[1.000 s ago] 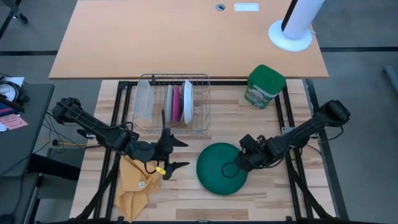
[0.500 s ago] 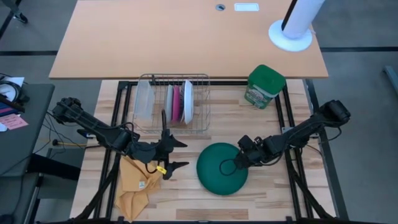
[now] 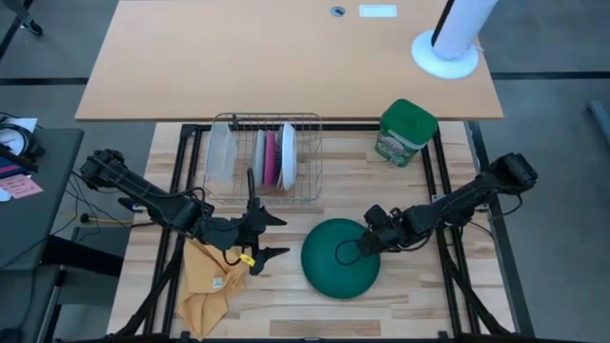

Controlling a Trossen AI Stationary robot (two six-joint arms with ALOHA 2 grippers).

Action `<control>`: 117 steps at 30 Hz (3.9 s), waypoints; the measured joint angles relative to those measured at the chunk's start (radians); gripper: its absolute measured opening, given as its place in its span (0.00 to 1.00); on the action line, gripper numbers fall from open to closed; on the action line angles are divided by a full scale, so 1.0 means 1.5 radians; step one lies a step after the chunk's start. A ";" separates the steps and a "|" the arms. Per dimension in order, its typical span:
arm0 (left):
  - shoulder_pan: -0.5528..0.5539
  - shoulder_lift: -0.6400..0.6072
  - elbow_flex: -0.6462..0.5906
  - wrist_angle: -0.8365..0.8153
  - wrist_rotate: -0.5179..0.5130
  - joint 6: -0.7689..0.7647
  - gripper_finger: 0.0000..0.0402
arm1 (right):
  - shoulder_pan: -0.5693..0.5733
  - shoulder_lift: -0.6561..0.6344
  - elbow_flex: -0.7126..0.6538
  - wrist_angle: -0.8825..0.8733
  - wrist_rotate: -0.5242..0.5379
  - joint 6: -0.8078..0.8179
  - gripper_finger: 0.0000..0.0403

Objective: Sort dishes
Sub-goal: Put the green plate into the dish rack

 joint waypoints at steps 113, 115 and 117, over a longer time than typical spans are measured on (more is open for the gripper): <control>-0.130 -0.116 0.021 0.031 -0.359 0.165 0.82 | 0.018 -0.089 0.412 -0.276 0.292 -0.420 0.00; -0.108 -0.111 0.021 0.032 -0.261 0.169 0.82 | 0.021 -0.089 0.412 -0.271 0.292 -0.420 0.00; -0.089 -0.102 0.021 0.031 -0.220 0.169 0.82 | 0.024 -0.089 0.412 -0.262 0.293 -0.419 0.00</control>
